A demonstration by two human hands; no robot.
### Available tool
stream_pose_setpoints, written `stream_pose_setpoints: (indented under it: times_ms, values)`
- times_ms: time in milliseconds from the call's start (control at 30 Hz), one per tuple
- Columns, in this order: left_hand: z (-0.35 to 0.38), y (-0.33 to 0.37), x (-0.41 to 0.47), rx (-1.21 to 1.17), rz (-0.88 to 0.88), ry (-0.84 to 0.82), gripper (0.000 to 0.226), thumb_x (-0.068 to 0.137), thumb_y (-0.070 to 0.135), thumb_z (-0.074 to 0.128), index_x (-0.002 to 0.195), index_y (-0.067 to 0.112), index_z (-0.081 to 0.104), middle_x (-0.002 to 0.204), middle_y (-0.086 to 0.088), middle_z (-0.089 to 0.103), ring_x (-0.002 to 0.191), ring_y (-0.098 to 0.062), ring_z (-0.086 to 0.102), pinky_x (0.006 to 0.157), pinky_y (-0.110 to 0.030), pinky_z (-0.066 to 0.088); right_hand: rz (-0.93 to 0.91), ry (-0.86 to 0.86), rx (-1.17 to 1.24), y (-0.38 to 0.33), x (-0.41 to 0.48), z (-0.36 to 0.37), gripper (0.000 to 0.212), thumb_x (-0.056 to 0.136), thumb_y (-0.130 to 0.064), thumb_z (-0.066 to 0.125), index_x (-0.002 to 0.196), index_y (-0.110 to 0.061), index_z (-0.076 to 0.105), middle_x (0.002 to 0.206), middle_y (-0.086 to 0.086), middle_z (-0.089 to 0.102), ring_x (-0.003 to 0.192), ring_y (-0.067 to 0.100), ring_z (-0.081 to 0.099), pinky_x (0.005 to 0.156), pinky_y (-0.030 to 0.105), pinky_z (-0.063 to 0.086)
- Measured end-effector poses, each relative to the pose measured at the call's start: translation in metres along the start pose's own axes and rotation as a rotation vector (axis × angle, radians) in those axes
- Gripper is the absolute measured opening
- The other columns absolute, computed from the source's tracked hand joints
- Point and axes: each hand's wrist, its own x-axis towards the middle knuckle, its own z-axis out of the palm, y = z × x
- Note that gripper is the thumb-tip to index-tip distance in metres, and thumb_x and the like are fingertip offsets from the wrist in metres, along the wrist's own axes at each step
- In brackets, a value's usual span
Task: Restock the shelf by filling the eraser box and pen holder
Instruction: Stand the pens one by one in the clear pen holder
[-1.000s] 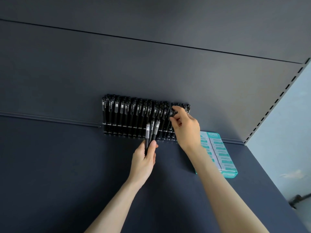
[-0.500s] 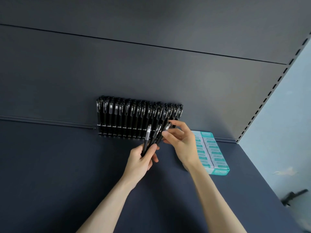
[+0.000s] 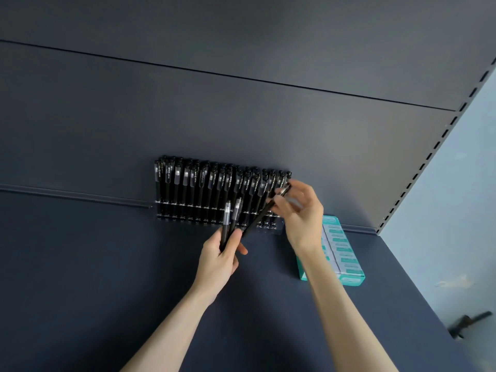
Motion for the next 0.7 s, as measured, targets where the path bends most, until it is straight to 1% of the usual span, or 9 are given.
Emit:
stream_pose_setpoints:
  times_ms: [67,133,167,233,300,367,467,633,700]
  values:
    - [0.0,-0.001,0.002,-0.001,-0.015,0.03,0.021,0.097,0.027,0.05,0.096,0.008,0.06,0.068,-0.004,0.055,0.044,-0.011,0.031,0.038,-0.018,0.024,-0.073,0.067,-0.079,-0.004,0.011,-0.002,0.034,0.085,0.002,0.063,0.109,-0.022,0.056,0.092,-0.002,0.059,0.074,0.017,0.067,0.072,0.028,0.056]
    - [0.0,-0.002,0.002,0.004,-0.02,0.03,0.022,0.098,0.029,0.049,0.096,0.01,0.061,0.066,-0.004,0.052,0.045,-0.01,0.033,0.039,-0.017,0.026,-0.166,0.12,-0.149,-0.007,0.021,-0.002,0.035,0.085,-0.001,0.064,0.109,-0.026,0.057,0.089,-0.01,0.057,0.076,0.019,0.064,0.075,0.027,0.054]
    - [0.0,-0.002,0.002,0.01,-0.018,0.024,0.022,0.098,0.029,0.048,0.095,0.011,0.061,0.065,-0.004,0.051,0.045,-0.008,0.035,0.04,-0.016,0.027,-0.213,0.134,-0.195,-0.007,0.025,-0.002,0.035,0.085,-0.001,0.064,0.112,-0.023,0.058,0.09,-0.008,0.058,0.08,0.019,0.063,0.077,0.022,0.052]
    - [0.001,-0.002,0.001,0.022,-0.015,0.015,0.023,0.098,0.029,0.048,0.095,0.011,0.061,0.064,-0.005,0.05,0.044,-0.003,0.039,0.041,-0.013,0.029,-0.289,0.142,-0.289,-0.006,0.029,-0.001,0.034,0.086,0.0,0.062,0.117,-0.014,0.058,0.094,0.001,0.059,0.082,0.016,0.06,0.074,0.007,0.044]
    - [0.002,-0.003,0.002,0.032,-0.012,0.012,0.023,0.098,0.029,0.047,0.094,0.012,0.062,0.063,-0.005,0.05,0.043,-0.001,0.041,0.041,-0.011,0.03,-0.337,0.144,-0.34,-0.005,0.031,0.0,0.034,0.086,0.002,0.061,0.119,-0.009,0.058,0.098,0.005,0.059,0.083,0.007,0.058,0.07,0.001,0.039]
    - [0.002,-0.003,0.002,0.039,-0.016,0.014,0.023,0.098,0.03,0.048,0.094,0.013,0.062,0.063,-0.004,0.05,0.043,-0.001,0.042,0.041,-0.011,0.03,-0.367,0.134,-0.373,-0.003,0.032,0.001,0.034,0.087,0.002,0.061,0.119,-0.009,0.058,0.099,0.004,0.058,0.083,-0.003,0.055,0.071,0.002,0.041]
    - [0.002,-0.004,0.003,0.033,-0.017,0.012,0.023,0.098,0.03,0.048,0.094,0.013,0.062,0.062,-0.004,0.05,0.043,-0.002,0.042,0.042,-0.011,0.03,-0.369,0.105,-0.394,0.003,0.034,0.003,0.034,0.087,0.001,0.061,0.119,-0.01,0.058,0.099,0.001,0.057,0.084,-0.008,0.054,0.073,0.007,0.045]
    - [0.002,-0.004,0.003,0.041,-0.002,0.006,0.023,0.098,0.03,0.048,0.093,0.013,0.062,0.062,-0.005,0.05,0.043,-0.002,0.041,0.041,-0.012,0.029,-0.405,0.071,-0.484,0.01,0.033,0.007,0.033,0.085,0.001,0.063,0.117,-0.008,0.06,0.092,-0.002,0.058,0.083,-0.001,0.053,0.073,0.003,0.042]
    - [0.001,-0.003,0.003,0.047,0.002,0.003,0.023,0.098,0.03,0.048,0.094,0.012,0.062,0.062,-0.005,0.05,0.043,-0.002,0.04,0.042,-0.013,0.029,-0.39,0.059,-0.516,0.013,0.032,0.009,0.031,0.085,-0.002,0.065,0.115,-0.009,0.061,0.087,-0.004,0.06,0.079,0.002,0.056,0.076,0.01,0.045]
